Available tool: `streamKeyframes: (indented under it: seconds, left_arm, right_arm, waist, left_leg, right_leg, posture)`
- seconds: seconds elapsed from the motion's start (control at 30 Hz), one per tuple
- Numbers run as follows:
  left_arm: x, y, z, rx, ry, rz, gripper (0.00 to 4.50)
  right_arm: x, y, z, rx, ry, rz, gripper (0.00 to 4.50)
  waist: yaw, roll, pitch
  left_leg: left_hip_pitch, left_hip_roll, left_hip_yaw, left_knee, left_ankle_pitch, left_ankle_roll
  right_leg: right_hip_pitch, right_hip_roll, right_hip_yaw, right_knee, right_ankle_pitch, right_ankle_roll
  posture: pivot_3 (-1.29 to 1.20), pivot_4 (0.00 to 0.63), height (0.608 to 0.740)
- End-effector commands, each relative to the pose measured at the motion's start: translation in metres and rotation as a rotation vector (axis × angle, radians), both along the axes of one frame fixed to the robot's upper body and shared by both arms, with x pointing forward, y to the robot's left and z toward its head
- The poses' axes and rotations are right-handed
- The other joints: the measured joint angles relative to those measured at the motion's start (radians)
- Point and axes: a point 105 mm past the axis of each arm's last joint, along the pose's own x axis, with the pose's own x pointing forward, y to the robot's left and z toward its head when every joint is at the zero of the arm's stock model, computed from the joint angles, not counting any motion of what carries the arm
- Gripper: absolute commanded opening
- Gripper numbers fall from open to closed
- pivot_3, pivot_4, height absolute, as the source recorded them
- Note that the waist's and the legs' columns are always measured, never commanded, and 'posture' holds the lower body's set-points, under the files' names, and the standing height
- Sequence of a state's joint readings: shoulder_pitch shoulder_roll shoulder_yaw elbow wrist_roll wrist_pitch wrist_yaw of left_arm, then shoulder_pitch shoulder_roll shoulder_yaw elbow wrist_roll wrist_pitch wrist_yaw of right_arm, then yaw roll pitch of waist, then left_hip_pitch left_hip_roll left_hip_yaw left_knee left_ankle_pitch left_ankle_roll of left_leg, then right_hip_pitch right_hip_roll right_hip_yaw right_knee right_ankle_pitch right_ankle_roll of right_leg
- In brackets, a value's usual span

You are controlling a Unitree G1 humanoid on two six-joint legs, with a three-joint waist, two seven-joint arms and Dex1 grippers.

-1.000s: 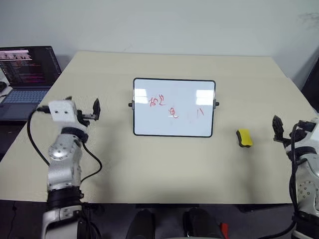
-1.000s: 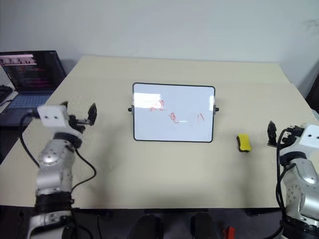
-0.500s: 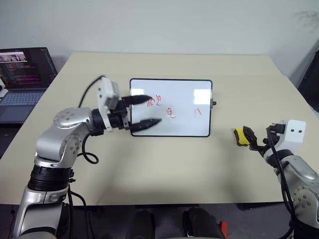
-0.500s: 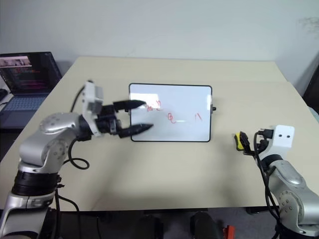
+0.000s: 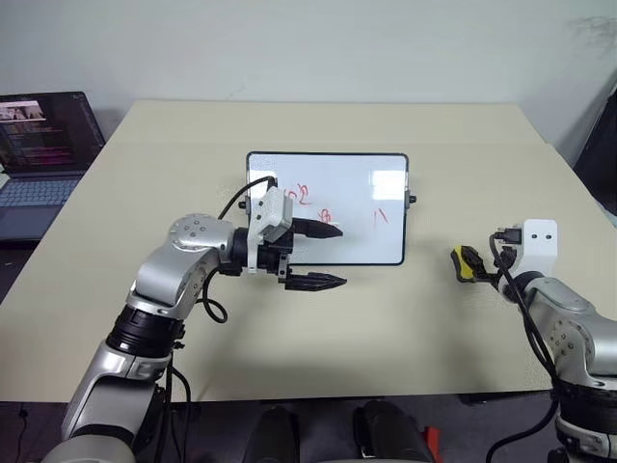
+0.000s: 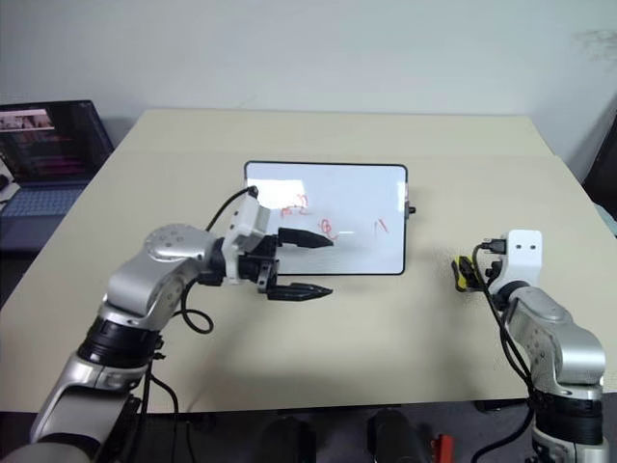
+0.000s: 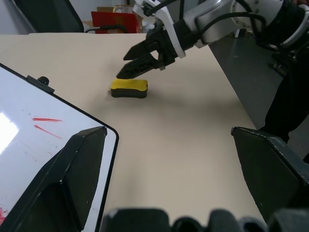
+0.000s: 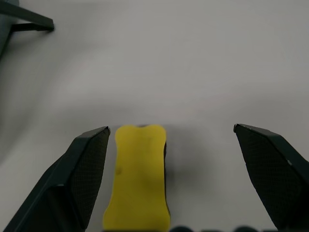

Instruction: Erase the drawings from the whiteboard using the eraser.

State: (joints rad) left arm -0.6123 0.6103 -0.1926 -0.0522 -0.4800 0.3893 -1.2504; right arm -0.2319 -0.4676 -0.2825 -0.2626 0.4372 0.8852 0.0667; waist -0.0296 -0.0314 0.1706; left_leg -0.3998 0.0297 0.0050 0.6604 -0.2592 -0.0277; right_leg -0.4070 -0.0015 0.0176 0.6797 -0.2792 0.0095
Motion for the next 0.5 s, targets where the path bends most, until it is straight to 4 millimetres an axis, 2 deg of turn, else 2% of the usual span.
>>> streamKeyframes:
  seconds: [0.03, 0.37, 0.5]
  left_arm:
    - [-0.005, -0.004, 0.007, 0.001, -0.05, -0.022, 4.5]
    - [-0.005, -0.006, 0.005, 0.006, -0.067, -0.005, 4.5]
    - [-0.005, -0.006, 0.005, 0.003, -0.069, -0.004, 4.5]
  right_arm:
    - [0.006, -0.004, 0.013, -0.026, -0.052, 0.003, 4.48]
    - [0.008, 0.001, 0.005, -0.008, -0.024, 0.024, 4.48]
    - [0.009, 0.01, 0.001, 0.011, -0.01, 0.058, 4.48]
  waist:
    - [0.0, 0.0, 0.0]
    - [0.0, 0.0, 0.0]
    - [0.0, 0.0, 0.0]
  left_leg:
    - [0.0, 0.0, 0.0, 0.0, 0.0, 0.0]
    - [0.0, 0.0, 0.0, 0.0, 0.0, 0.0]
    - [0.0, 0.0, 0.0, 0.0, 0.0, 0.0]
  right_leg:
    - [0.0, 0.0, 0.0, 0.0, 0.0, 0.0]
    - [0.0, 0.0, 0.0, 0.0, 0.0, 0.0]
    - [0.0, 0.0, 0.0, 0.0, 0.0, 0.0]
  posture:
    - [0.0, 0.15, 0.74]
    - [0.0, 0.15, 0.74]
    - [0.0, 0.15, 0.74]
